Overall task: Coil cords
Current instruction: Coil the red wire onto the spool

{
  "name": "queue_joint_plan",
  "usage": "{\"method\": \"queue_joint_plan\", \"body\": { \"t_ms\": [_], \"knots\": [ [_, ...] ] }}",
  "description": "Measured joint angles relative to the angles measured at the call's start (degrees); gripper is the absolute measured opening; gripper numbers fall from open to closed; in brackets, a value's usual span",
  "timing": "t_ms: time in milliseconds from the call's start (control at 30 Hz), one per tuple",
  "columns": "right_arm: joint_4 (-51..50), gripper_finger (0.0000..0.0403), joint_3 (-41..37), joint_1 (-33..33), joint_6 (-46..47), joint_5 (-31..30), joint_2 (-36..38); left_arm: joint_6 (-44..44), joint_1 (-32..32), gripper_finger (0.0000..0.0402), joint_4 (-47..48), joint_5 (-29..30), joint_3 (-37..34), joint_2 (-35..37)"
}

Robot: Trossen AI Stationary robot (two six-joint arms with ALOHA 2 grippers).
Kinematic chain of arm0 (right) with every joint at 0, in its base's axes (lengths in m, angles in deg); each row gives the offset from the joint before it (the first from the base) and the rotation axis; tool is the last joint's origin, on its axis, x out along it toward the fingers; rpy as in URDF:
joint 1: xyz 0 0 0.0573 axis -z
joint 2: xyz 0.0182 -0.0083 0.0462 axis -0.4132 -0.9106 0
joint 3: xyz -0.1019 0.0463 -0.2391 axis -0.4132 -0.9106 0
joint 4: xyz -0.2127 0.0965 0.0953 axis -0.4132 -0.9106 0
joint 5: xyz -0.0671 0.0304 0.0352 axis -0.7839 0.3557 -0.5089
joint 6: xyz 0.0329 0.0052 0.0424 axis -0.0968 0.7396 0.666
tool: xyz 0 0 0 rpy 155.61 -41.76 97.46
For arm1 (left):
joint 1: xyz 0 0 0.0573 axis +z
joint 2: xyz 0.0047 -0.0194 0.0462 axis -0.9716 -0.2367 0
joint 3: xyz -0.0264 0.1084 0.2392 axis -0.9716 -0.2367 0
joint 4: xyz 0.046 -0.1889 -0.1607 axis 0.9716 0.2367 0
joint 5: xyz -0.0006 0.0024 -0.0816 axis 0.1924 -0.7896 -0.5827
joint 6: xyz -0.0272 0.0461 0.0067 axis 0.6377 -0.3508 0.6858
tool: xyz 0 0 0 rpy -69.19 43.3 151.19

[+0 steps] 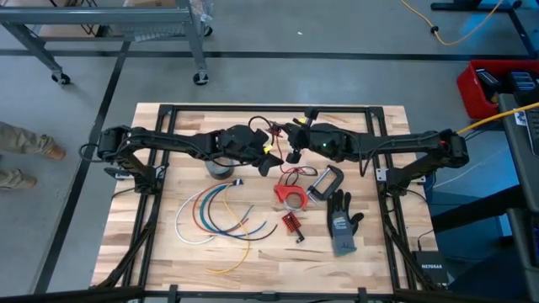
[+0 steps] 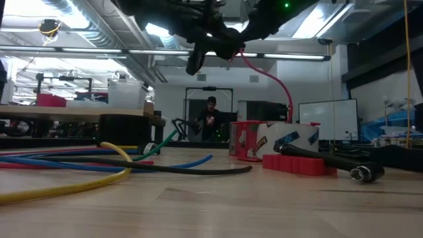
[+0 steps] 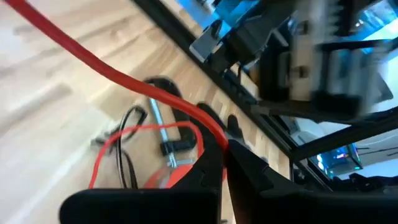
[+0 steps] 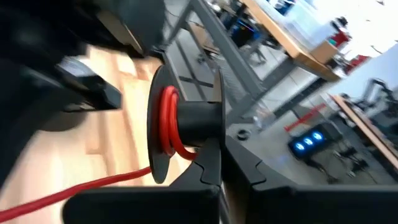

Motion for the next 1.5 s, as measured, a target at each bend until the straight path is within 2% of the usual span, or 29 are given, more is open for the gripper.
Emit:
{"method": "queue_joint_plan", "body": {
  "t_ms": [167, 467, 633, 733, 1133, 1367, 1500],
  "knots": [
    [0.1, 0.0003, 0.0, 0.1, 0.5, 3.6, 0.0, 1.6, 1.0, 0.0001, 0.5, 0.3, 0.0, 0.0],
    [-1.6, 0.0003, 0.0, 0.0, -0.1, 3.8, -2.3, 0.5, 1.5, 0.0001, -1.6, 2.0, 0.0, 0.0],
    [0.4, 0.0003, 0.0, 0.0, 1.0, 3.9, -2.6, -1.0, 1.4, 0.0001, 2.2, 5.9, 0.0, 0.0],
    [1.9, 0.0003, 0.0, 0.0, 2.2, 3.3, -2.6, -1.0, 1.5, 0.0001, 3.1, 8.3, 0.0, 0.0],
    [0.6, 0.0003, 0.0, 0.0, 1.8, 0.2, -2.6, 0.5, 1.5, 0.0001, -4.1, 8.8, 0.0, 0.1],
    [0.5, 0.0003, 0.0, 0.0, 2.2, 0.2, -2.2, -2.3, 1.2, 0.0001, -0.3, 10.4, 0.0, 0.1],
    [-0.2, 0.0003, 0.0, 0.0, 4.0, 0.2, -1.5, -5.7, 0.5, 0.0001, 1.2, 13.2, 0.0, 0.1]
  ]
}}
